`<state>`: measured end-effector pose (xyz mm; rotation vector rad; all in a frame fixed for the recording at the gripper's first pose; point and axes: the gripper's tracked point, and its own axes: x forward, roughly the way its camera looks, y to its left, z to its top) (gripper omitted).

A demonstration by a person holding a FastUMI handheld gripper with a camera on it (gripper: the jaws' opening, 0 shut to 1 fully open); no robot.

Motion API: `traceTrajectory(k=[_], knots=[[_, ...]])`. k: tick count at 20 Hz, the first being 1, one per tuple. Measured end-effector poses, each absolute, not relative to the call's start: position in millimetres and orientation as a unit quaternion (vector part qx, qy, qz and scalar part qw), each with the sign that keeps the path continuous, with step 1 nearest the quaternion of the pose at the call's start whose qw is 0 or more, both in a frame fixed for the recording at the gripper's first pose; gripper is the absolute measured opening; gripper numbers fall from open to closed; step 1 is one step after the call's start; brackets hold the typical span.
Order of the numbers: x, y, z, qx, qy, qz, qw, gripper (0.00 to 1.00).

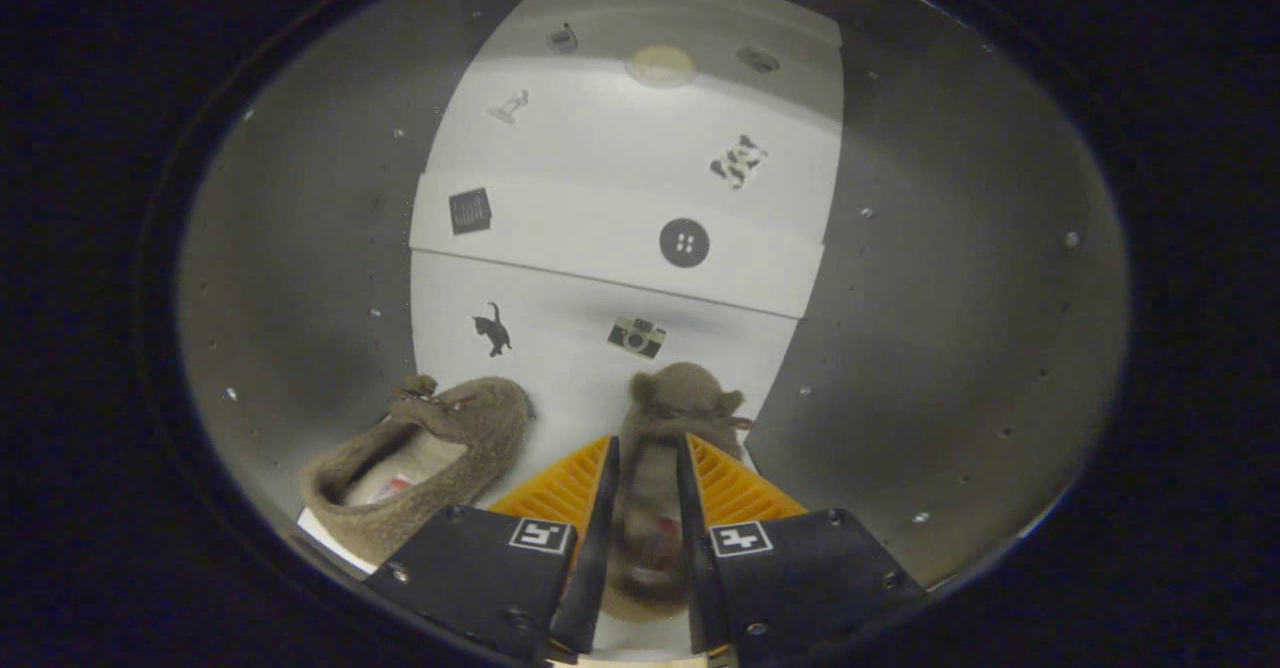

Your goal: Open the shoe cabinet door, grab the shoes and put them into the shoe cabinet, then close the shoe cabinet door.

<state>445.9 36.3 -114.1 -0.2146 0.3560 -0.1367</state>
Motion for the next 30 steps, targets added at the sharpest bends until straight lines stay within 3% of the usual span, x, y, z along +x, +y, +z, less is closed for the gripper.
traceTrajectory(k=[3,7,13,19,27,30], knots=[[403,51,-80,-0.121,0.142,-0.045,0.981,0.53],[327,62,-39,-0.143,0.105,-0.041,0.983,0.97],[169,77,47,-0.12,0.047,-0.014,0.992,1.0],[16,60,142,-0.188,-0.073,-0.052,0.978,1.0],[-68,17,106,-0.153,-0.027,-0.014,0.988,1.0],[-86,-26,99,-0.141,-0.029,-0.027,0.989,1.0]])
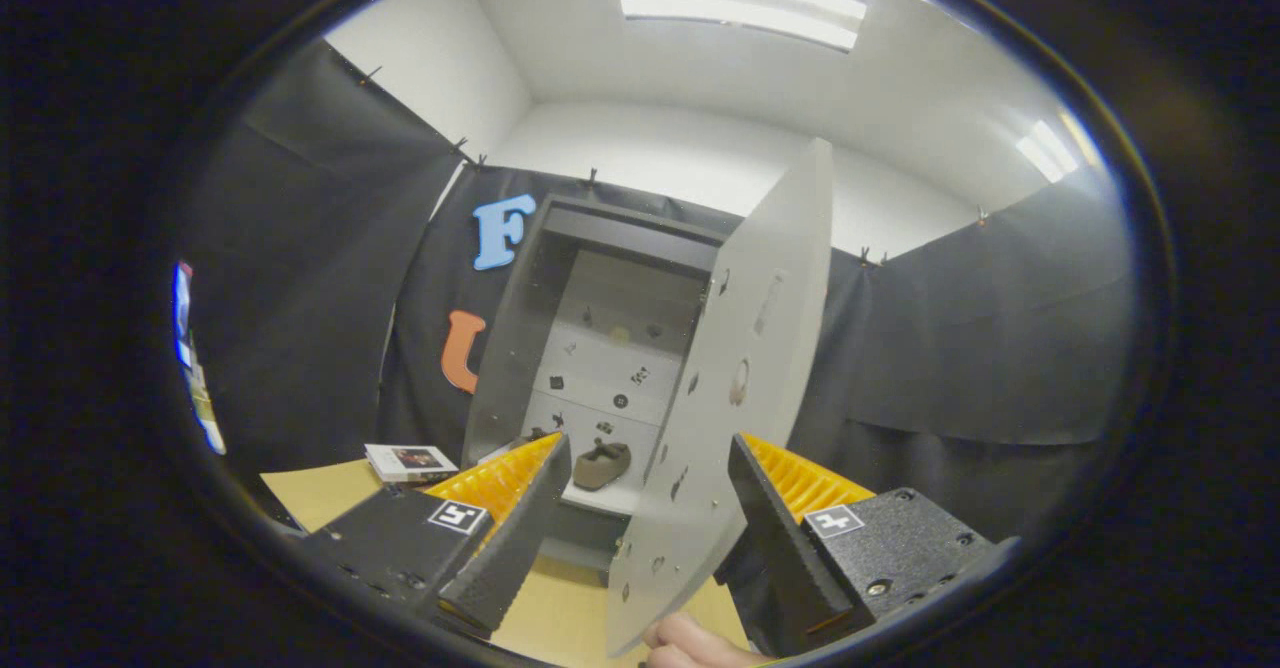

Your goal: Open the shoe cabinet door, grab the shoes and put them into the shoe cabinet, then close the shoe cabinet door.

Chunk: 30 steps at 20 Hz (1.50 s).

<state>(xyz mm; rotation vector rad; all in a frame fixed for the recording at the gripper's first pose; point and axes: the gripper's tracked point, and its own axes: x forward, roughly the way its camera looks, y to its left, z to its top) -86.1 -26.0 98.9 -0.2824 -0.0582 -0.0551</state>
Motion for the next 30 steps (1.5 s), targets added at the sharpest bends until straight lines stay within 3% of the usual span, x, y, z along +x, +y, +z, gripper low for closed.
traceTrajectory(k=[8,15,21,25,30], knots=[[-109,-161,68,-0.099,-0.039,-0.127,0.986,1.0],[-57,-234,-44,-0.081,0.03,-0.147,0.985,1.0],[-20,-190,-168,-0.023,0.115,-0.064,0.991,1.0],[-16,-158,-172,-0.022,0.103,-0.032,0.994,1.0],[-15,-154,-174,-0.012,0.069,-0.065,0.995,0.96]])
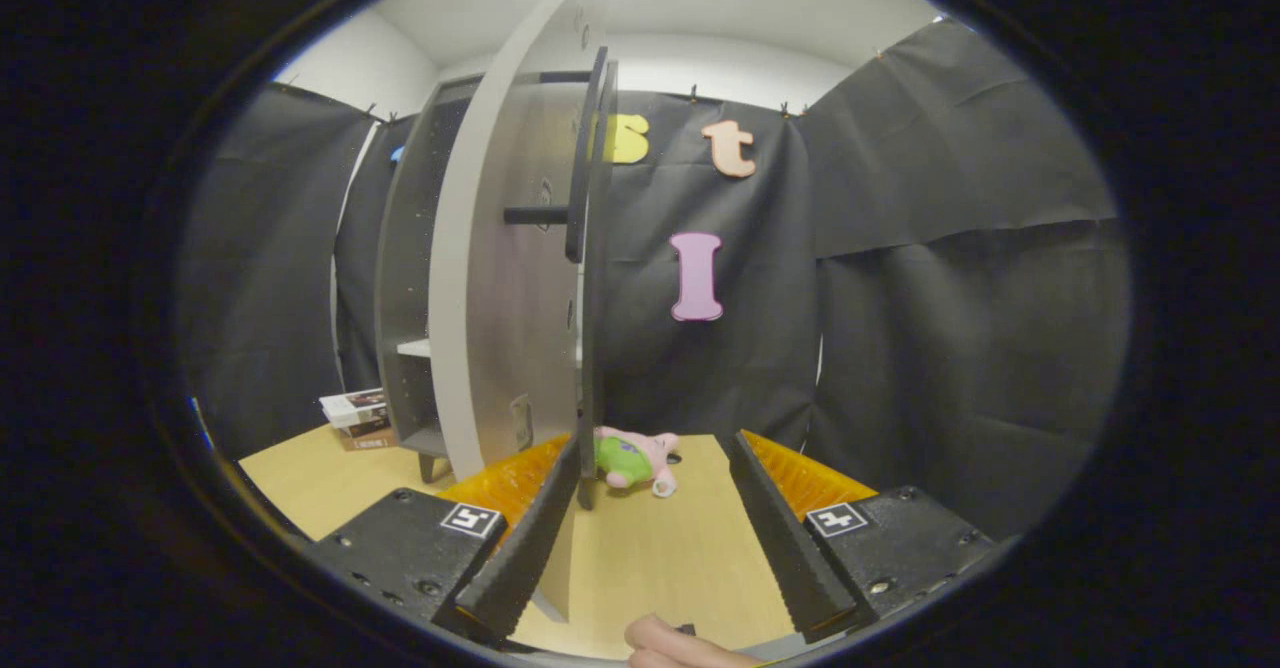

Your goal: Open the shoe cabinet door, grab the shoes and put them into the shoe cabinet, then close the shoe cabinet door.

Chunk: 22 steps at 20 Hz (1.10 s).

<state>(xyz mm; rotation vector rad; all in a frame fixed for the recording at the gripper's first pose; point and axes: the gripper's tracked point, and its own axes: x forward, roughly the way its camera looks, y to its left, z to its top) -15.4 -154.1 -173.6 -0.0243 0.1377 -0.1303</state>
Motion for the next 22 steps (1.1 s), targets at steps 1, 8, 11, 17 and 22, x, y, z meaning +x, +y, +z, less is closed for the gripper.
traceTrajectory(k=[1,8,11,17,22], knots=[[-17,-152,-179,-0.011,0.071,-0.065,0.995,0.93],[-18,-125,-181,-0.011,0.064,-0.061,0.996,0.92],[-19,-115,-181,-0.012,0.059,-0.067,0.996,0.93],[-15,-86,-181,-0.016,0.036,-0.051,0.998,0.92],[-2,-49,-186,0.0,0.041,-0.011,0.999,0.93]])
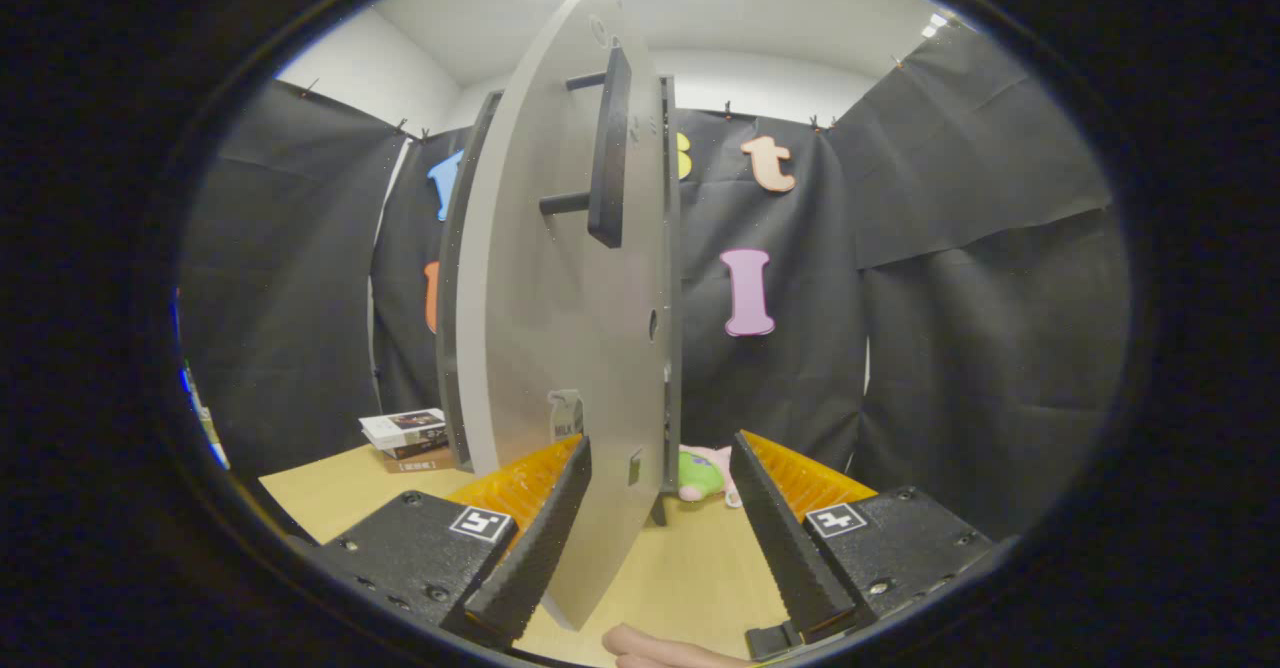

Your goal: Open the shoe cabinet door, grab the shoes and put them into the shoe cabinet, then close the shoe cabinet door.

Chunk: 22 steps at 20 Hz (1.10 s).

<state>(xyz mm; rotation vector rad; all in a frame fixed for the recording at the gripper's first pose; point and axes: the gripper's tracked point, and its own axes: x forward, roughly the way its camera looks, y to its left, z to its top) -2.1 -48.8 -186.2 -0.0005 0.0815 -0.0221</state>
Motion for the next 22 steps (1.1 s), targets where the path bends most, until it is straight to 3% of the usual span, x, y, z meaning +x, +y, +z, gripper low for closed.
traceTrajectory(k=[9,14,22], knots=[[34,32,-218,-0.012,0.072,0.004,0.997,0.93],[31,130,-256,-0.04,0.111,0.105,0.987,0.95],[20,135,-238,-0.039,0.1,0.098,0.989,0.98]])
